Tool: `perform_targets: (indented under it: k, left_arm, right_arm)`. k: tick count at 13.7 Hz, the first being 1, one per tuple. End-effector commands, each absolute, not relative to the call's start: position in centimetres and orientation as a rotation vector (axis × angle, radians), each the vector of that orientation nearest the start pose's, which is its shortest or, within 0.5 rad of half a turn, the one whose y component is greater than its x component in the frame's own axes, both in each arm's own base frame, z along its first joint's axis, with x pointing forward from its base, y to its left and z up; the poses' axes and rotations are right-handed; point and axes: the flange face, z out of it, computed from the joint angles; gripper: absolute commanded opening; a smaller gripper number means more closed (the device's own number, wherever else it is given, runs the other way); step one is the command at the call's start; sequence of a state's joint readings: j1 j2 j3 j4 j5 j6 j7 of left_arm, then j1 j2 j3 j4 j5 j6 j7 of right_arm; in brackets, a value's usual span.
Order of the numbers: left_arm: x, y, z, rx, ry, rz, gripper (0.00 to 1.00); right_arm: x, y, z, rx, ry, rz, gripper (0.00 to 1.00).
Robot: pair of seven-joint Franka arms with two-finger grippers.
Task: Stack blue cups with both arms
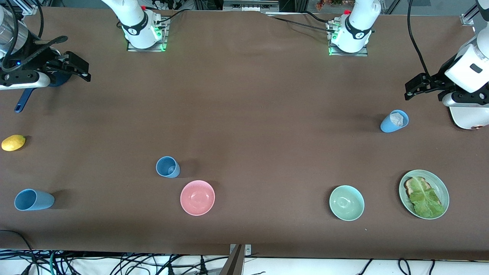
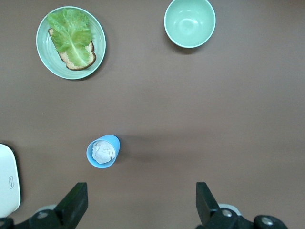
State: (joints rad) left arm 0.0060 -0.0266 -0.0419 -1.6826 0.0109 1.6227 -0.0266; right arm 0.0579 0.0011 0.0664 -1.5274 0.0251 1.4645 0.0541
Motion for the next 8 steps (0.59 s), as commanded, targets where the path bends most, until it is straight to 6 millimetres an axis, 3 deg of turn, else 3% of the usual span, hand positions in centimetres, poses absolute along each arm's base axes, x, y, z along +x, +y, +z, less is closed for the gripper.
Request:
perform_targets:
  k: [1,8]
  left_arm:
    - [55.15,-1.82,59.56,-3.118,0.04,0.064,1.0]
    - [55.28,-1.39,59.2,-3.118,0.042,0.078,1.0]
  right_arm:
    - [53.62,7.24,64.47,-3.128,-0.094,0.081,1.0]
    - [53.4,7.56,64.6,-3.128,-0.103,0.077,1.0]
